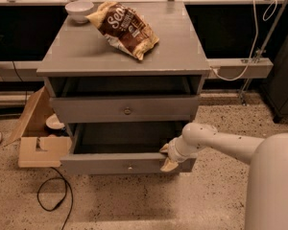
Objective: Open middle drawer
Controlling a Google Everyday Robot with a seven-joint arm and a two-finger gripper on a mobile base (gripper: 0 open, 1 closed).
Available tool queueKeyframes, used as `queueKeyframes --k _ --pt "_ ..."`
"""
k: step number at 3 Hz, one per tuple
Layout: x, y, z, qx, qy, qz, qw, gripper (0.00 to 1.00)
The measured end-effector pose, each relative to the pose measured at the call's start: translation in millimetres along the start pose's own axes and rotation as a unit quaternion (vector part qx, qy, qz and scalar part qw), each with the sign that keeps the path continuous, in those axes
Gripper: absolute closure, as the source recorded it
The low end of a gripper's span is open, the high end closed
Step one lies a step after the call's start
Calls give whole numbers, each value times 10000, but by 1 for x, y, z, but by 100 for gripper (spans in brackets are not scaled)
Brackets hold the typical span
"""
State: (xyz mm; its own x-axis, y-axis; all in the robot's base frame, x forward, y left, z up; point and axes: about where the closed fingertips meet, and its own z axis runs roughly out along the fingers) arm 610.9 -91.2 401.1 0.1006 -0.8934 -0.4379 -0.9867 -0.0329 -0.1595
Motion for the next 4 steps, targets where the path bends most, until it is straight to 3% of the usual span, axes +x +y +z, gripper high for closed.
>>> queueKeyframes --k 1,3,4 --pt "0 1 0 -21 1 -18 10000 0" --pt "0 8 5 -318 63 -111 9994 0" --pt "-1 17 -1 -393 123 -195 9990 19"
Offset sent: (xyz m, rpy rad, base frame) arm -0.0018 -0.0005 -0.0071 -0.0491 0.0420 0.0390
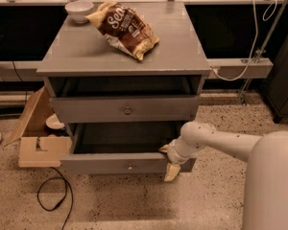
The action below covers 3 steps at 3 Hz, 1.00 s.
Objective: Open middle drawer
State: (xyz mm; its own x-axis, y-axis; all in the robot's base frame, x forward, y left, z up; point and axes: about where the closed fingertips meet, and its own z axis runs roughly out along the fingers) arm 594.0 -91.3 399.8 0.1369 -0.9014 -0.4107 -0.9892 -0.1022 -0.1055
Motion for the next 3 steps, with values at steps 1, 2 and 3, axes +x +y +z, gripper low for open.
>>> queueKeyframes --k 1,2,3 --pt "4 18 -9 -119 125 34 9998 42" --pt "13 38 -16 -285 254 147 9992 65" --pt "12 39 -16 -301 266 159 9991 89"
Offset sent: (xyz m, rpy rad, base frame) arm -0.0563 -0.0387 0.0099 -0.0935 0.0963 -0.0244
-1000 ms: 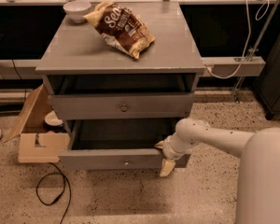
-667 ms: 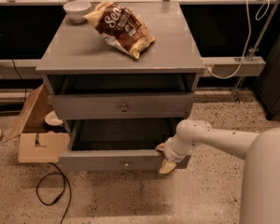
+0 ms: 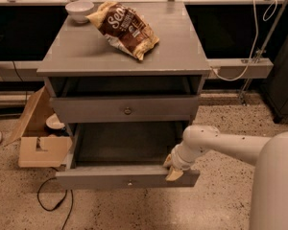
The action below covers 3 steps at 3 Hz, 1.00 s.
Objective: Open middle drawer
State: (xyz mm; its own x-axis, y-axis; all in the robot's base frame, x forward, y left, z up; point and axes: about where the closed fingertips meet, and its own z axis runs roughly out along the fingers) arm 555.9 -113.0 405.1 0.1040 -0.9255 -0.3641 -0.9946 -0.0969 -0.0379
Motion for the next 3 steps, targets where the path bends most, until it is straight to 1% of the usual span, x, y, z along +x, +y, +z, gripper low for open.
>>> queueKeyframes --k 1,3 --pt "3 9 -2 -9 -59 101 9999 85" --pt "3 9 -2 -11 -60 101 9999 39"
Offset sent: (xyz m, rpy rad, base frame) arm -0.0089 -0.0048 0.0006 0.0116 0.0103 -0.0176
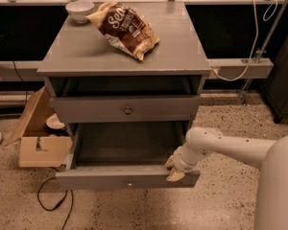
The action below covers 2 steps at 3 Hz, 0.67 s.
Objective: Open middle drawer
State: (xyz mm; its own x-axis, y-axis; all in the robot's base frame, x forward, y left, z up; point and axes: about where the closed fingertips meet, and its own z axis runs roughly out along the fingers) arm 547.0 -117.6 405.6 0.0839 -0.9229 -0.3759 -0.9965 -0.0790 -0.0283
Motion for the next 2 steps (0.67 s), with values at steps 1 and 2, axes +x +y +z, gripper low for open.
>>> queueKeyframes --k 1,2 --pt "1 1 -12 111 -244 -17 9996 16" --pt "-1 7 -71 606 -603 -135 9962 0"
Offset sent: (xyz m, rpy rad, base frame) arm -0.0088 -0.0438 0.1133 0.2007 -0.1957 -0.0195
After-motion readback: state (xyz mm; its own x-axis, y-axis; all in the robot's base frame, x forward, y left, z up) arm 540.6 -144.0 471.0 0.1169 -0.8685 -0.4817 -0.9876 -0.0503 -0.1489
